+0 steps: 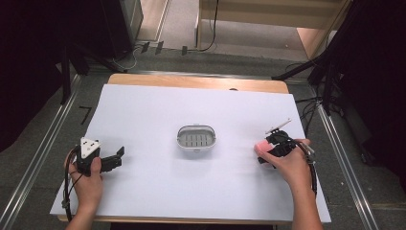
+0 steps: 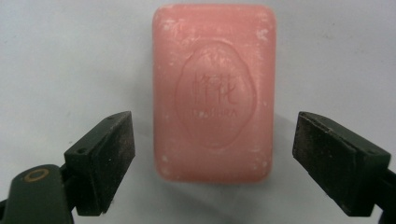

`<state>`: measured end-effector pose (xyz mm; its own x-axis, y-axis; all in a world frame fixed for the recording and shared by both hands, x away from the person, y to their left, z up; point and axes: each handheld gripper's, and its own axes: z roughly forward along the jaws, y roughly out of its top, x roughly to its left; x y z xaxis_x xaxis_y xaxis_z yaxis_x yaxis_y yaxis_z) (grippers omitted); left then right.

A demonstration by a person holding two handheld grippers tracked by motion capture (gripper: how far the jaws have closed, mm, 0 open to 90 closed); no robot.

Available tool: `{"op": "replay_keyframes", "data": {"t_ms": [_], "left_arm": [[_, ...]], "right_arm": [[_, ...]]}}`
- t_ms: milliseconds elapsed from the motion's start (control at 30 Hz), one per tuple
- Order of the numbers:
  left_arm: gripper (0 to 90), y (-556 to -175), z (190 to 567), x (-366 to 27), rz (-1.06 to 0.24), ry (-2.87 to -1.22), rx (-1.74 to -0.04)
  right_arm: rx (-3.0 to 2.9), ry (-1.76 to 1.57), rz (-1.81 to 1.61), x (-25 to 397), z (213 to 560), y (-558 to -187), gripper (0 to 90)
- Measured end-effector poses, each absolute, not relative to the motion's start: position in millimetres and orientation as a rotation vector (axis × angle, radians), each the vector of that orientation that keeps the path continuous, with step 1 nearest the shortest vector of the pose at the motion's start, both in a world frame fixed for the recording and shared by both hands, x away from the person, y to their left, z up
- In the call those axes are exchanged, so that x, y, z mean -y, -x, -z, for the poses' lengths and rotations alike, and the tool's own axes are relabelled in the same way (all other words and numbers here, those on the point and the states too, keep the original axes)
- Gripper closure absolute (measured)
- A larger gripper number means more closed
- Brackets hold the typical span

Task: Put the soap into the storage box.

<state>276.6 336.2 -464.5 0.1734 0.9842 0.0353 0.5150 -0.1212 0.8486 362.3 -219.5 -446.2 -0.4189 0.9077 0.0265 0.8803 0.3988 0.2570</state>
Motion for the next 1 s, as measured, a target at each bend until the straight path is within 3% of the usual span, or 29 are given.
{"op": "replay_keyframes", "data": {"t_ms": [367,667,1000], "left_arm": [[6.0,-276.5,464.5,-336.1,-0.838,-1.742,-1.428],[6.0,-276.8,464.6,-336.2,-0.833,-1.74,-1.43],[6.0,-276.9,464.5,-336.3,-0.834,-1.745,-1.428]], "right_arm": [[-2.469,-1.655,-0.335,216.0,446.7,-372.1,22.4],[-2.478,-1.65,-0.358,215.4,444.9,-376.1,36.0],[-2.493,-1.7,-0.367,217.9,450.5,-377.7,38.4]]}}
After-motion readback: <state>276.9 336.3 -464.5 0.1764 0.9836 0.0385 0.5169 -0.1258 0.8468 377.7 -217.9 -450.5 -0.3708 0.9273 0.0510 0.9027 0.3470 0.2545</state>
